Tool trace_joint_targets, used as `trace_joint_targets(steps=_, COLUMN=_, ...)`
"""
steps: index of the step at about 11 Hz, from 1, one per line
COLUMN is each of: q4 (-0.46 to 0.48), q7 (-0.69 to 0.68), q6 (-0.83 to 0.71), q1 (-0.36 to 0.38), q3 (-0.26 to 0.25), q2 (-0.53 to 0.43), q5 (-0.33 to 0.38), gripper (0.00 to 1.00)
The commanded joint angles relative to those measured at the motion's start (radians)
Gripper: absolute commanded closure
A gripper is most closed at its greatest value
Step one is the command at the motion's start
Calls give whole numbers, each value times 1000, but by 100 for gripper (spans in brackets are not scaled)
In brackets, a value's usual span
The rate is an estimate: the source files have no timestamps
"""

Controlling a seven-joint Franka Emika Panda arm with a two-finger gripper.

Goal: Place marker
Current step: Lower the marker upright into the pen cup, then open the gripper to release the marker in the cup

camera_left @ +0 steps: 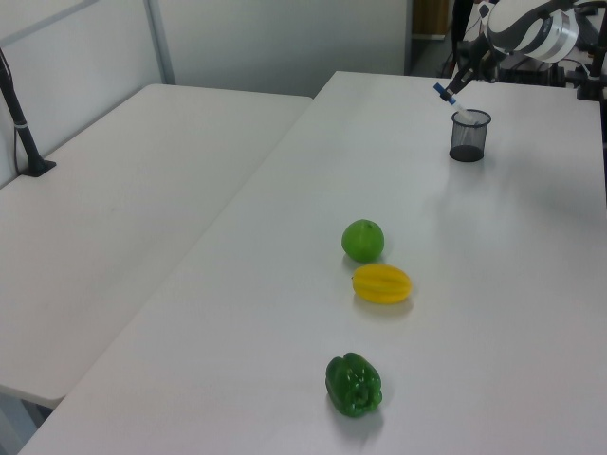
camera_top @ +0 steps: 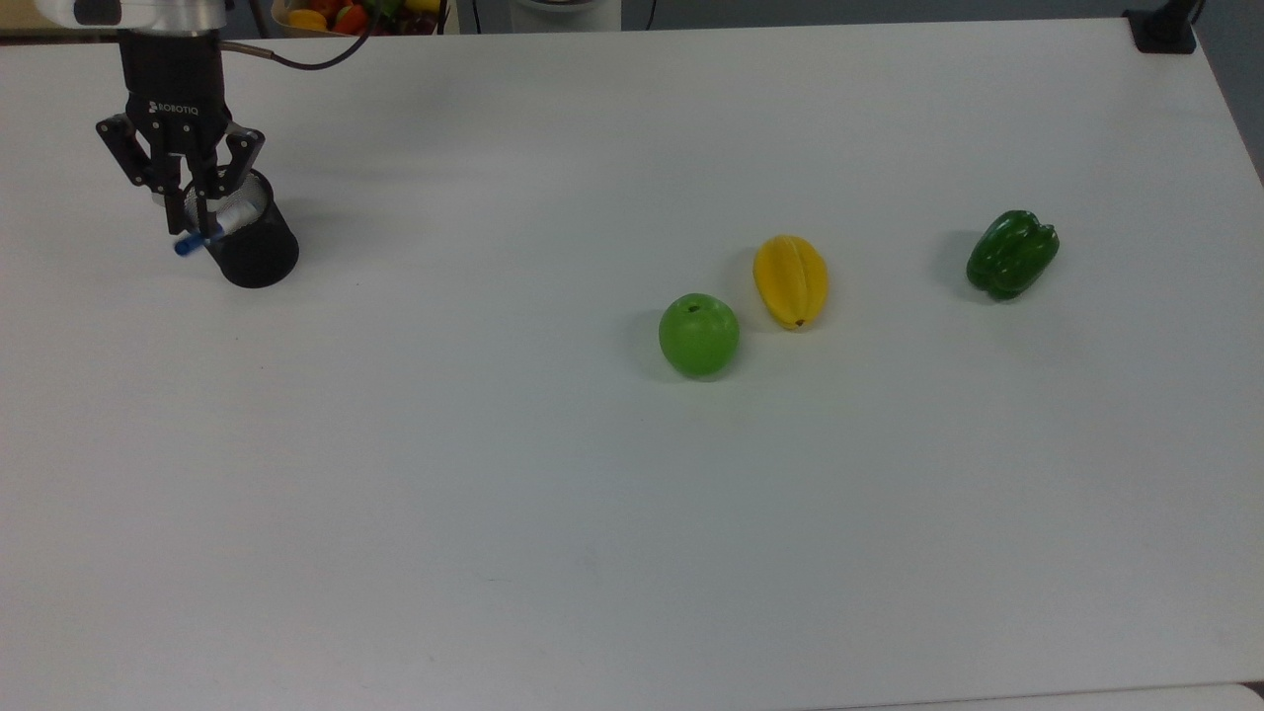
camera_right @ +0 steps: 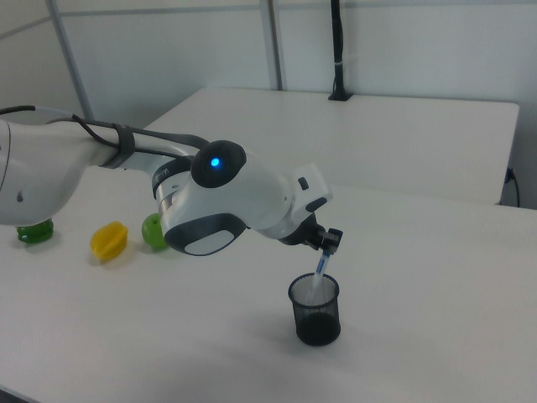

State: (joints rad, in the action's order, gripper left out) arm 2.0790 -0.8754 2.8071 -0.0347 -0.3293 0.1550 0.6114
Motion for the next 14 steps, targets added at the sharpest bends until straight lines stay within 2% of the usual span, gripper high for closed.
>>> trace_joint_targets(steps=1, q4=3, q7=-30, q6=25, q1=7, q3=3, q2=-8, q5=36, gripper=51)
trace_joint_targets(steps=2, q4=3, q7=-30, q6=26, q1=7, q3=3, q2=-11, q5=36, gripper=48)
trace_joint_targets(steps=3, q4=3, q7=-27, q6=23, q1=7, q3=3, q2=-18, q5=36, gripper=40)
trace_joint_targets(steps=6, q4=0, q7=-14, q6=5, q1=6, q3=3, q2=-52, q5=36, gripper=6)
trace_joint_targets(steps=7, q4=-20, q7=-8, q6=-62, q1=4, q3=3, q2=-69, q5=33, gripper=0)
trace_joint_targets(steps=10, q4=-49, q7=1, q6=-203, q1=-7, q3=3, q2=-123, q5=19, gripper=0)
trace_joint_targets(steps=11, q4=-100, q7=19, q6=-300, q1=-16, q3=0, q2=-123, q5=8, gripper=0)
trace_joint_targets(steps=13, q4=-227, q7=170, q6=-529, q1=-39, q3=1, q2=-130, q5=-120, gripper=0)
trace_joint_targets(steps=14, q4=-281, q7=234, q6=-638, q1=-39, q3=1, q2=-134, q5=-162, gripper=0)
